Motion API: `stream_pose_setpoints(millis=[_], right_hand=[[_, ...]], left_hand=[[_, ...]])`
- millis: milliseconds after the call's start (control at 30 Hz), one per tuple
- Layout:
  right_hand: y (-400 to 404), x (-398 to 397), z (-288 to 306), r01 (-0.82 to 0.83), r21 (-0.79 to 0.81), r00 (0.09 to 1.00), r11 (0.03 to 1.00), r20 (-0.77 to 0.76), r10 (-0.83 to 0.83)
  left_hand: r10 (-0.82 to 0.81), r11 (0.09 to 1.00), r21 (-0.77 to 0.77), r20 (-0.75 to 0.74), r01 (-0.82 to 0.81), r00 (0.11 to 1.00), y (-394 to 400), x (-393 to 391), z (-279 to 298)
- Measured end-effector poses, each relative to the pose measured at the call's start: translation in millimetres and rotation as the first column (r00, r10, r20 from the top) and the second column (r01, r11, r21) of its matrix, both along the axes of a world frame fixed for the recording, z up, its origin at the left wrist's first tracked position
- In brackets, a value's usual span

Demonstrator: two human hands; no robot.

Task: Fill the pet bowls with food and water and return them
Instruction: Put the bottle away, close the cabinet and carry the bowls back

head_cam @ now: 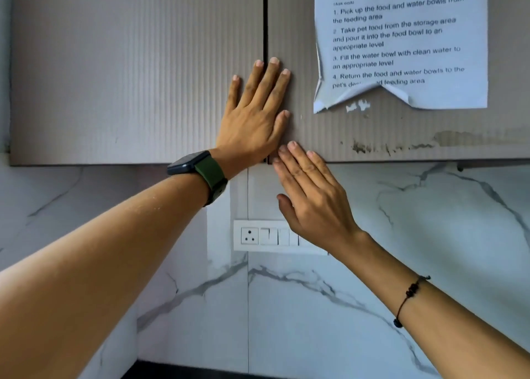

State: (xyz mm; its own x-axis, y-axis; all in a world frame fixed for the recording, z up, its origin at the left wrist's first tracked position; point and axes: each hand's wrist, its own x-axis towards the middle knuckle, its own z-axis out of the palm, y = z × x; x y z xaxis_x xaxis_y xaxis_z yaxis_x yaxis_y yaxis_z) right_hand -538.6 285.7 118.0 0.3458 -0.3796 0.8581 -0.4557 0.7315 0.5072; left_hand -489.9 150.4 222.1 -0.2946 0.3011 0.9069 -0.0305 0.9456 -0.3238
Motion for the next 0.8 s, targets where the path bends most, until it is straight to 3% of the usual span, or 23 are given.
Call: stream_pose_setpoints(millis=[133, 333, 633, 800], right_hand=[[18.9, 5.0, -53.8, -0.020, -0.006, 0.985, 1.000, 0.171, 0.021], [72.8, 9.1, -131.3, 0.077, 0.090, 0.918, 0.993, 0.382, -0.106], [123.8, 26.9, -216.0, 0.151, 0.186, 0.777, 0.971, 0.585, -0.233], [142.2, 34.1, -283.7, 0.175, 0.206, 0.630, 0.963, 0.728, -0.270]], left_hand=[[-0.031, 0.999, -0.019, 0.085, 0.033, 0.996, -7.1, 17.1, -52.6], [-0.081, 0.994, -0.060, 0.221, 0.096, 0.972, -5.4, 36.8, -174.8], [-0.233, 0.958, 0.268, 0.515, 0.103, 0.825, 14.5, 51.6, -312.7], [-0.322, 0.900, 0.434, 0.595, 0.042, 0.736, 21.2, 60.8, -382.8]])
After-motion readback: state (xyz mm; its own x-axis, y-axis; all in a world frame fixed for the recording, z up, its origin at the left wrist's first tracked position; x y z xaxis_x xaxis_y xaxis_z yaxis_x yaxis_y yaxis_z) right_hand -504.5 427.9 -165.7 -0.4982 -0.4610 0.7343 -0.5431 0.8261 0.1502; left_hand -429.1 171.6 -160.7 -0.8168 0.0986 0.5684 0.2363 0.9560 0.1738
